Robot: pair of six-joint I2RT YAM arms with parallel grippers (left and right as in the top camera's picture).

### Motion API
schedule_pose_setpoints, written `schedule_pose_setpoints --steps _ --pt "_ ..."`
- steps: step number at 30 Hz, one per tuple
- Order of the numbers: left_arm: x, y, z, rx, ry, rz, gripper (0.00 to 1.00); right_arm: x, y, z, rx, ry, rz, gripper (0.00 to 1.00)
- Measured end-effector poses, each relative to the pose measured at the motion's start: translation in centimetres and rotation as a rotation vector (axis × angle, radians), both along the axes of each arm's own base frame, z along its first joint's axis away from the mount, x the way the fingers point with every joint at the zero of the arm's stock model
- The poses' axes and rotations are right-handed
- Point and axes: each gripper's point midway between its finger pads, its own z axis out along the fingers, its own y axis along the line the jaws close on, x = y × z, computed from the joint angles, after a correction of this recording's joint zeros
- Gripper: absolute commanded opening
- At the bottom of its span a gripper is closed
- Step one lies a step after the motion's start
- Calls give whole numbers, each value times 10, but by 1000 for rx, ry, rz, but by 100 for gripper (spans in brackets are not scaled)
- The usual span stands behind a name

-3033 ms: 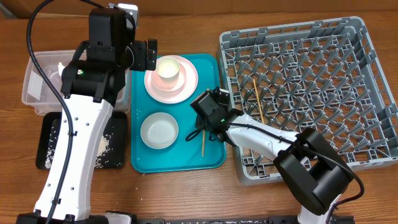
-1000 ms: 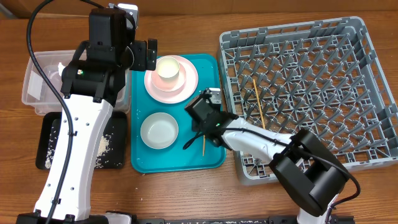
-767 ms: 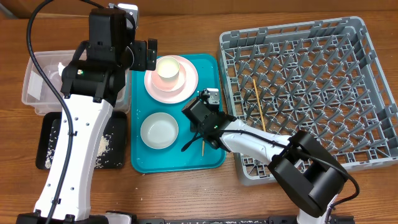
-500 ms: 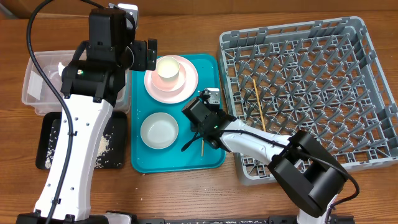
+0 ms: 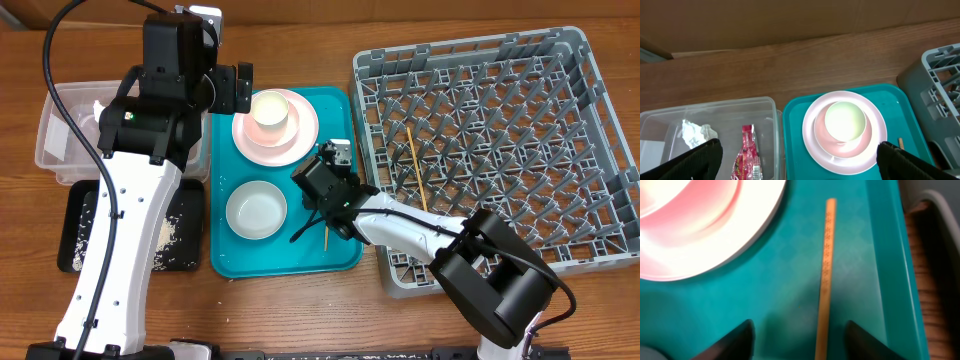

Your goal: Sort waste into correct bins and load items into the dishwasher

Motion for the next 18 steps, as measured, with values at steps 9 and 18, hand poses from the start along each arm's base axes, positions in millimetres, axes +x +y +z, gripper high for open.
schedule_pose_setpoints --steps 9,18 --pt "0 0 0 0 0 0 100 9 -3 6 -54 -60 27 39" --pt "0 0 0 0 0 0 100 7 -7 -8 -83 -39 19 35"
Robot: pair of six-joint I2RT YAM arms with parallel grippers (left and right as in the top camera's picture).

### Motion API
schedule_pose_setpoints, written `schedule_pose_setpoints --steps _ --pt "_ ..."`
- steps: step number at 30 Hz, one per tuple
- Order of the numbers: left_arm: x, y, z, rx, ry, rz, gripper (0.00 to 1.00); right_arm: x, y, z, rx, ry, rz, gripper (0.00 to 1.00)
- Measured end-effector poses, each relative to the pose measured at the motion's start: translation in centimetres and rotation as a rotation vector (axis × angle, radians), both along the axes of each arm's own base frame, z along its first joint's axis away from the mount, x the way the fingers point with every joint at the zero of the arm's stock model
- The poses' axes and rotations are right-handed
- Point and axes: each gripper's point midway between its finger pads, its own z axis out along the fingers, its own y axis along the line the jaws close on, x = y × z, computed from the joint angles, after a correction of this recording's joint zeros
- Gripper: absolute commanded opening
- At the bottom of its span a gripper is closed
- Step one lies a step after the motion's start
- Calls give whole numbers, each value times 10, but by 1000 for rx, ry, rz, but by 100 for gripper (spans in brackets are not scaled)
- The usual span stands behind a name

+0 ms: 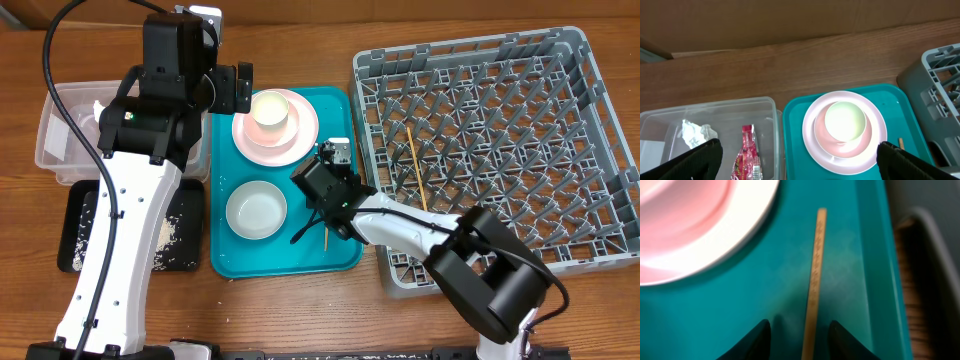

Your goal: Sort waste into correct bins and load items into the dishwasher

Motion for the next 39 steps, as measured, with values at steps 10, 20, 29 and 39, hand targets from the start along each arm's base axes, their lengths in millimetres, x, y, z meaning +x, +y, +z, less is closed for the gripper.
schedule_pose_setpoints --steps 10,20,29,39 --pt "0 0 0 0 0 0 100 -3 2 -10 23 29 -18 17" --pt "0 0 0 0 0 0 100 -7 -4 -8 -5 48 -26 4" --pt "0 0 0 0 0 0 100 1 -10 73 31 -95 -14 4" --pt "0 0 0 0 0 0 100 0 -64 144 -126 -185 56 4"
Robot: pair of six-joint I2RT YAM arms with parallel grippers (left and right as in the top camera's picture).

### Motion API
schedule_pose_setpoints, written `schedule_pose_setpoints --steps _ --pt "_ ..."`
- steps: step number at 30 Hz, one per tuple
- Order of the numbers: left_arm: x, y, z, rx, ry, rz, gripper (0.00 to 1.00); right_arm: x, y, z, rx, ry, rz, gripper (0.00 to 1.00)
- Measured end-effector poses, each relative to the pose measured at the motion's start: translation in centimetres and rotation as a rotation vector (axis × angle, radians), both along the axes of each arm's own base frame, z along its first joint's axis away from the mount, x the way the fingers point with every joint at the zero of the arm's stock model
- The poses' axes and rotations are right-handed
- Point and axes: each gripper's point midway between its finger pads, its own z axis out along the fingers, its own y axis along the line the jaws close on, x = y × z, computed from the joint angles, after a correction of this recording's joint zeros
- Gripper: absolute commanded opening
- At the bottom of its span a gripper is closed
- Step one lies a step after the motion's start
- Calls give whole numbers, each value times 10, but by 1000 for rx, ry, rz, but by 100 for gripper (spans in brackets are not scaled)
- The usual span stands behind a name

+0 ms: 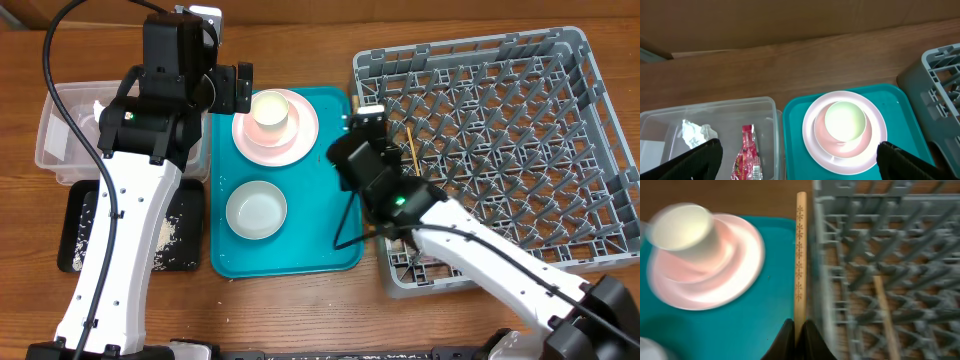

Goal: Sort waste into correct bins and load items into the dishwasher
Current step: 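Carry the chopstick into the dish rack and open the right gripper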

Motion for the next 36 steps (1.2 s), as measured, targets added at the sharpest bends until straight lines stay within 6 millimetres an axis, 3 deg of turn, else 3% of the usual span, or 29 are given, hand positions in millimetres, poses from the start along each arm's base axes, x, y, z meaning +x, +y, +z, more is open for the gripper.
schedule_pose_setpoints --steps 5,11,20,27,36 --pt "0 0 0 0 0 0 100 4 -50 -15 -177 88 -12 4" --pt "0 0 0 0 0 0 100 6 -82 -22 -259 144 -24 4" --pt "0 0 0 0 0 0 100 11 -102 -27 -267 182 -34 29" --pt "0 0 0 0 0 0 100 8 -99 -32 -235 211 -12 39" --pt "0 0 0 0 0 0 100 -10 -39 -41 35 313 216 40"
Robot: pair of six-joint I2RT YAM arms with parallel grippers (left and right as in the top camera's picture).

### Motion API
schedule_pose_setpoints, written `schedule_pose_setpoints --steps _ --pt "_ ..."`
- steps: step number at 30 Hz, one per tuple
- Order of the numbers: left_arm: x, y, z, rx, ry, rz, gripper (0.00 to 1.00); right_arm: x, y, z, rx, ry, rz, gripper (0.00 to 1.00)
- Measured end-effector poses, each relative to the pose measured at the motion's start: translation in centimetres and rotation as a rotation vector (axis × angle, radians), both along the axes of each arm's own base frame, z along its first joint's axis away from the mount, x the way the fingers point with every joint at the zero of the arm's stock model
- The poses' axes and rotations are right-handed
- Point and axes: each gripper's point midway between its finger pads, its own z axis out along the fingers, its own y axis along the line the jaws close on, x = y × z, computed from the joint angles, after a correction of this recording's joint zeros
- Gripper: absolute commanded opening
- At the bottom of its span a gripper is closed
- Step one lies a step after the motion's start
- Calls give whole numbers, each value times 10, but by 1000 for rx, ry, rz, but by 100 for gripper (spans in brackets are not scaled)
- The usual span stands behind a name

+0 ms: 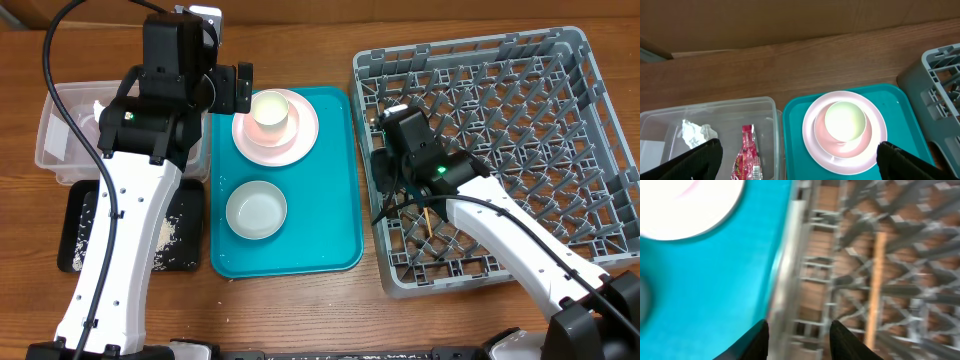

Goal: Sort waste into correct bins and load items into the dishwasher
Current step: 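Carry the chopstick into the dish rack and open the right gripper, then move the right gripper from the rack back toward the teal tray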

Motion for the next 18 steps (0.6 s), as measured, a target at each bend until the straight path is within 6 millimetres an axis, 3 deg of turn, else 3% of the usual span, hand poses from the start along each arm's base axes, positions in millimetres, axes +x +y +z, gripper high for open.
schedule_pose_setpoints --steps 5,12,18 --pt "0 0 0 0 0 0 100 -11 11 -3 65 57 31 40" --pt "0 0 0 0 0 0 100 -29 9 -12 71 149 12 41" --pt "0 0 0 0 0 0 100 -32 7 -13 79 172 -17 39"
